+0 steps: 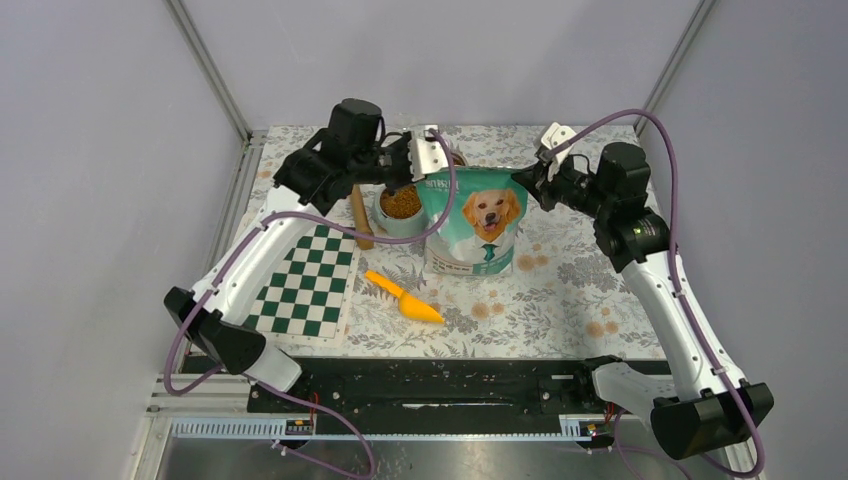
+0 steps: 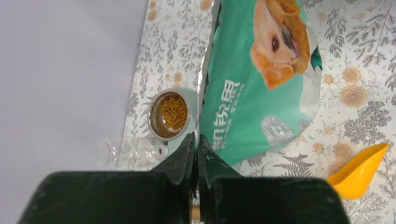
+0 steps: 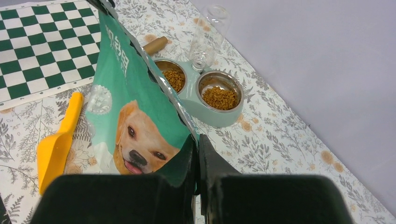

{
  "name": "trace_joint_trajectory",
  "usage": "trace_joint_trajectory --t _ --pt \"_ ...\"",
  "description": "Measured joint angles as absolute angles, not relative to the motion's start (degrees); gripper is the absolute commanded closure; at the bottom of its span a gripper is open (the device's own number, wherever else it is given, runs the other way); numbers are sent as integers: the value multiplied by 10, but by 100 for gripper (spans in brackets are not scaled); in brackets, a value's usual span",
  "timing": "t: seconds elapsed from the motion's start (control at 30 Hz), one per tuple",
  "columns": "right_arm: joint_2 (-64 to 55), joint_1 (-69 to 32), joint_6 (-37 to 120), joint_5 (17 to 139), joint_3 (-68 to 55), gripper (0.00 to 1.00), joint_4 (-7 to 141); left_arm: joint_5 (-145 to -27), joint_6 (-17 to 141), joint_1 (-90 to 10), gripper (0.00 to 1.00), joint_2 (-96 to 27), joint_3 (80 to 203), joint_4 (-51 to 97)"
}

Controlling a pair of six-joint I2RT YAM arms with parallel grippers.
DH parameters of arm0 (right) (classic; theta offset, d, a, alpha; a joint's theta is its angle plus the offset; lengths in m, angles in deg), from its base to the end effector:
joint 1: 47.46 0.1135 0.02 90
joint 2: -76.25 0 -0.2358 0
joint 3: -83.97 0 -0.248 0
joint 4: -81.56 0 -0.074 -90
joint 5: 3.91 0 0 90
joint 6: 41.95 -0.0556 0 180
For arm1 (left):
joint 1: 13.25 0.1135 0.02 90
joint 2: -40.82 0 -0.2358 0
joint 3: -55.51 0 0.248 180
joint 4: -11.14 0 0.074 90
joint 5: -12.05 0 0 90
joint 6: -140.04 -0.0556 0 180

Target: Serve the pet food

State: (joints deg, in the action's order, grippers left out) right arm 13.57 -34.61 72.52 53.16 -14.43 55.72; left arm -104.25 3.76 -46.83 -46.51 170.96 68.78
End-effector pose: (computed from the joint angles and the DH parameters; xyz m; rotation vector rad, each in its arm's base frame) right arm 0.2528 0.0887 0.3889 -0.9248 1.4060 0.3327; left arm 0.2659 -0.2061 0.4049 1.5123 1.3768 -0.3399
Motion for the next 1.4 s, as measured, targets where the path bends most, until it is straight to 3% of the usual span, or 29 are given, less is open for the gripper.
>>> trace_joint_trajectory --t 0.23,0.3,0.33,0.43,0.53,0.57,0.63,0.73,0.97,1.3,1.4 --pt "145 -347 750 509 -149 100 550 -1049 38 -433 100 -431 1689 713" --pt "152 -362 755 516 -149 100 531 -1003 35 -388 100 -414 1686 751" --pt "155 -374 755 516 -148 94 523 -984 35 -363 100 -408 1684 764" --pt "160 -384 760 515 -140 57 502 -938 36 -313 100 -396 1684 791" --pt "163 -394 767 505 -115 40 500 -944 45 -319 67 -390 1685 798" --pt "165 -396 765 499 -108 23 501 -953 49 -321 57 -390 1685 797" --pt "167 -397 762 478 -88 16 499 -984 67 -325 44 -390 1685 793" --pt "166 -397 762 447 -66 15 495 -1037 100 -335 35 -390 1683 771" --pt "129 -397 766 407 -26 21 447 -1104 153 -420 25 -395 1673 668" --pt "10 -397 777 363 107 30 335 -1111 167 -500 20 -512 1752 591" --pt "0 -397 787 354 107 41 309 -1114 170 -510 24 -552 1780 589"
